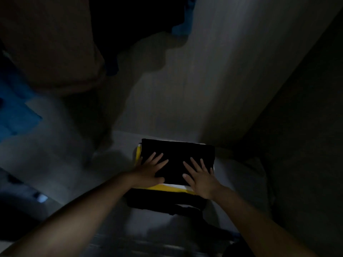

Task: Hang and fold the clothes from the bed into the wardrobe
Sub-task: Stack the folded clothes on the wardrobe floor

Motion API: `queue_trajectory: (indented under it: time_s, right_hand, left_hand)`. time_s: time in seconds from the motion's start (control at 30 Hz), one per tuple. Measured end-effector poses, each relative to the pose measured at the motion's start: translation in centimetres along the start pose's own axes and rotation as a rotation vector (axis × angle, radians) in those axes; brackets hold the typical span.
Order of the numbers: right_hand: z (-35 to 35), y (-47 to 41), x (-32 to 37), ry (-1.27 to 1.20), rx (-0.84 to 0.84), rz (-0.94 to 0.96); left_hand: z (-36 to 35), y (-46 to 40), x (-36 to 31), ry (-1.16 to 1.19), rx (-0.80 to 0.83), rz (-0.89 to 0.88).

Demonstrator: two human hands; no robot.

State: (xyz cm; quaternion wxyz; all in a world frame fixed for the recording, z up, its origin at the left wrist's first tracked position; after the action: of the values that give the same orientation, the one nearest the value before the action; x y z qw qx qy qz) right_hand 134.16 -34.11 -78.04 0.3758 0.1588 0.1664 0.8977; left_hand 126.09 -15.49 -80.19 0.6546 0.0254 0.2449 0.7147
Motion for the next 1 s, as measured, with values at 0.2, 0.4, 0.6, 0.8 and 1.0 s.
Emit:
queue_trajectory:
  time_s: [0.2,0.4,0.6,0.8,1.0]
  right_hand:
    - [12.8,4.9,2.4,-0.098,-0.134,-0.025]
    - [26.9,12.3,5.2,-0.122,-0.226,-0.02]
    - [38.2,18.9,8.2,-0.087,-0.266,-0.003]
    - [45.4,24.2,10.0,-0.058,-0.272,-0.014]
    - [46.1,26.5,9.5,-0.051,-0.263,-0.042]
  left_hand:
    - [13.2,4.7,-5.3,0.125,-0.29,0.079]
    - [26.7,10.8,-11.6,0.216,-0.42,0.07]
    - [37.7,16.9,-16.2,0.191,-0.413,0.042]
    - [44.8,21.9,-18.4,0.18,-0.396,0.026]
    - [45.3,23.8,-20.5,0.169,-0.36,0.03]
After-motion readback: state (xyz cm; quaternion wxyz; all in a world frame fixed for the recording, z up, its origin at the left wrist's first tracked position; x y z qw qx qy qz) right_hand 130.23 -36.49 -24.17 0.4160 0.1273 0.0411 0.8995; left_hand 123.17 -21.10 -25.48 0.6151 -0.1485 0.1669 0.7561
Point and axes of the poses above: each hand's wrist, its own y-axis away from the middle knuckle, its own z-axis out of the back of the hand, x = y × z, the point moved 5 cm from there along -y, towards the middle knuckle, and after that the axes turned 1 degree about y, right-handed, at the moved point
